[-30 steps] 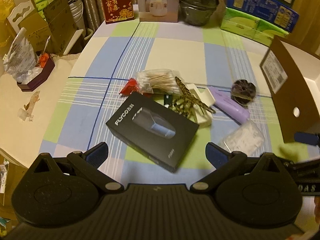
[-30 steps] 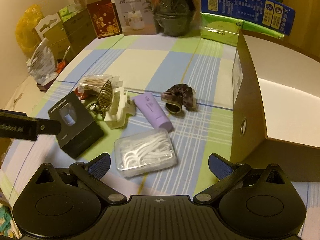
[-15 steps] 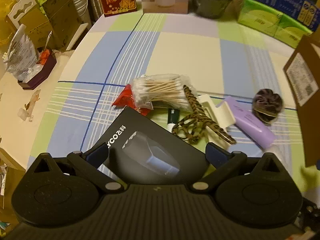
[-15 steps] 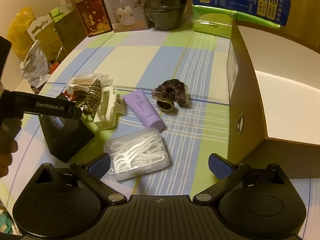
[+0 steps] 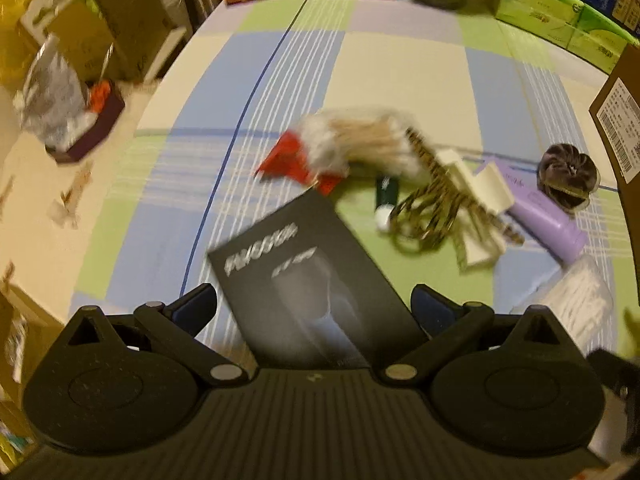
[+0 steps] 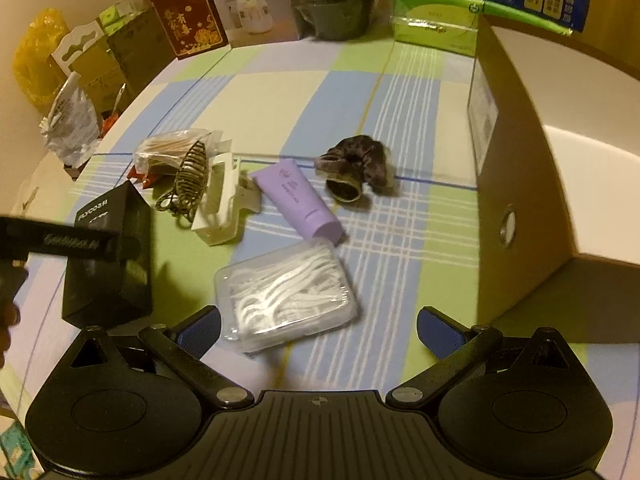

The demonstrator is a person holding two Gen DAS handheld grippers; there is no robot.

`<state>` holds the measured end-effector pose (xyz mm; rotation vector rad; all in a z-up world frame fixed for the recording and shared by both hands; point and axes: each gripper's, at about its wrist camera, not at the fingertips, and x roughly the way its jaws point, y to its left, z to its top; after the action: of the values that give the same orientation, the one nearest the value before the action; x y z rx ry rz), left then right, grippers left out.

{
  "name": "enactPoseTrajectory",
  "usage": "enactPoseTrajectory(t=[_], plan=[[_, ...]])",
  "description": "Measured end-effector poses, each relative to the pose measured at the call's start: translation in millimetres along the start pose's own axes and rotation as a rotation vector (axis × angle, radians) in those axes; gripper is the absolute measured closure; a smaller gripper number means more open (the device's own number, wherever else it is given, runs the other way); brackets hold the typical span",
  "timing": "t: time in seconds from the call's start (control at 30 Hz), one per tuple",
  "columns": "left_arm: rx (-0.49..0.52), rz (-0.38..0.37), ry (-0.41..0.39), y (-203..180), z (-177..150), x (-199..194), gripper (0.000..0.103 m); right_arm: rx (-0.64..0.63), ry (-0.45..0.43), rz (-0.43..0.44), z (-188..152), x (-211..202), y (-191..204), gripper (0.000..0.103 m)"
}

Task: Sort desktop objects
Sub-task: 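Grasp the black FLYCO box with the left tool while the right tool grasps the clear floss box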

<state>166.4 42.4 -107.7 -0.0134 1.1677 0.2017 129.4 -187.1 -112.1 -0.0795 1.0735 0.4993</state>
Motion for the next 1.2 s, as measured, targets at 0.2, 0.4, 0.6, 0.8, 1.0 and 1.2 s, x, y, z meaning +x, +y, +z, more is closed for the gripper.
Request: enactPoseTrajectory(t=[0.2,0.4,0.6,0.8,1.0,1.2], plan=[[-0.019,0.01,0.013,27.6,-20.4,-5.5,0.001,0.125,0.046,0.048,3.9,10.4,2.4,0.002],[-0.024,0.011,0.001,41.7,-27.0,-10.0,0.001,0.46,0.075,0.0,9.2,26.9,-11.6,0.002],[0.011,-0.003,-0.02,45.6,-27.0,-11.8,0.001,0.525,0.03,-0.116,21.3,40.3,-12.1,0.002],[0.055,-0.023,-0.029,46.7,-22.9,-9.5,0.001,0.25,0.028,-0.182,21.2,48.2,13.8,0.024],[0.108,-0.046,-0.039,45.2,-17.5,-6.5,0.004,-0.099,0.014,-0.072,-5.8,39.3,24.2,0.028],[0.13,-0.067,-0.021,42.9,-11.6,6.4,0.006,-0.106,0.015,-0.094,-30.6,24.1,11.2,0.021]])
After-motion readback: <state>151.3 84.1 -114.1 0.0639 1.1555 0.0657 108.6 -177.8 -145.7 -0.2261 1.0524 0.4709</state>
